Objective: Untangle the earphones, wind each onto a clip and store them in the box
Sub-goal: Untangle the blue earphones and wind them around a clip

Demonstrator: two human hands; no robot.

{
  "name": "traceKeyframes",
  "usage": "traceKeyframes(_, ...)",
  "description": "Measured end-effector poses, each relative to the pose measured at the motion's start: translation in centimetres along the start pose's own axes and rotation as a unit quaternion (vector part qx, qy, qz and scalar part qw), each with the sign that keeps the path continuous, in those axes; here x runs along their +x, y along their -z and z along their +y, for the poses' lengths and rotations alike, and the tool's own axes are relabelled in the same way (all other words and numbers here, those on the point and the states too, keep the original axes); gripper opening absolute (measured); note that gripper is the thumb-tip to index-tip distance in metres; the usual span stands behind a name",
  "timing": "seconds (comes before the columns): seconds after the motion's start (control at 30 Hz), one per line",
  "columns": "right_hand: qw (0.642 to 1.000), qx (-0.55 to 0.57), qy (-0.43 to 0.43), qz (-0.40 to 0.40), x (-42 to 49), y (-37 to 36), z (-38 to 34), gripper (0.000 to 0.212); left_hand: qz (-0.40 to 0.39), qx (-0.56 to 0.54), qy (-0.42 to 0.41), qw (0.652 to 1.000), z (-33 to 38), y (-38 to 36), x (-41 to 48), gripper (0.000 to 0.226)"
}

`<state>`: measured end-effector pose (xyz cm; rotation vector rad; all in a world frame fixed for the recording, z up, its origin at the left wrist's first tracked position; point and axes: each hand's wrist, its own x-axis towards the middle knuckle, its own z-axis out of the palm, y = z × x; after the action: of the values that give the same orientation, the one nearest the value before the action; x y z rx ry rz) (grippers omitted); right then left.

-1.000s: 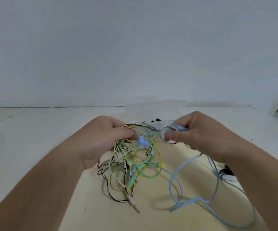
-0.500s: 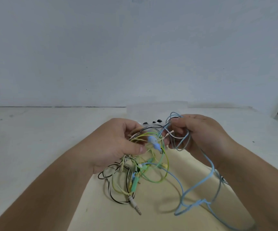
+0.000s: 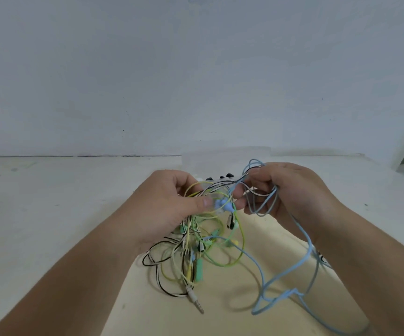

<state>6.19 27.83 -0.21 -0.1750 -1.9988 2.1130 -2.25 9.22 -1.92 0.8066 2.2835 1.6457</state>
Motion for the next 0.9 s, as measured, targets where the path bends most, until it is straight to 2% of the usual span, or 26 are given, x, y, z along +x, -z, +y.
traceKeyframes(0.13,0.999,-0.015,0.008,0.031,0.4,0.2,0.3,0.042,-0.002,0.028,-0.033,0.999,0.7,-0.1,-0.5,0.033)
traceKeyframes(0.2,0.999,-0.027,0.009,0.044,0.7,0.5,0.4,0.034,-0.011,0.079,-0.057,0.995,0.7,0.0,-0.5,0.021)
traceKeyframes(0.3,0.998,0.000,-0.002,0.060,1.0,1.4,0.2,0.025,-0.028,0.140,-0.090,0.986,0.6,0.0,-0.5,0.071)
traceKeyframes(0.4,0.996,-0.007,-0.009,0.089,1.2,2.3,-0.1,0.024,-0.035,0.179,-0.096,0.979,0.7,0.1,-0.7,0.083)
traceKeyframes(0.53,0.990,0.010,-0.003,0.140,1.6,3.0,-0.2,0.034,-0.048,0.258,-0.071,0.962,0.3,0.4,-0.6,0.068)
traceKeyframes(0.7,0.982,0.052,-0.003,0.183,2.0,3.7,-0.1,0.037,-0.029,0.265,-0.050,0.963,0.1,1.2,-0.2,0.041)
traceKeyframes(0.77,0.986,0.050,0.014,0.161,1.8,3.8,0.0,0.033,-0.016,0.250,-0.047,0.967,0.0,1.4,-0.1,0.035)
traceKeyframes(0.83,0.994,0.002,0.024,0.109,1.4,3.5,-0.1,0.021,-0.018,0.214,-0.037,0.976,0.1,1.6,-0.2,0.035)
traceKeyframes(0.87,0.996,-0.034,0.024,0.078,1.2,3.2,-0.2,0.023,-0.023,0.198,-0.030,0.979,0.1,1.6,-0.3,0.037)
traceKeyframes(0.9,0.996,-0.070,0.020,0.051,0.9,3.1,-0.4,0.034,-0.027,0.189,-0.025,0.981,0.2,1.6,-0.4,0.037)
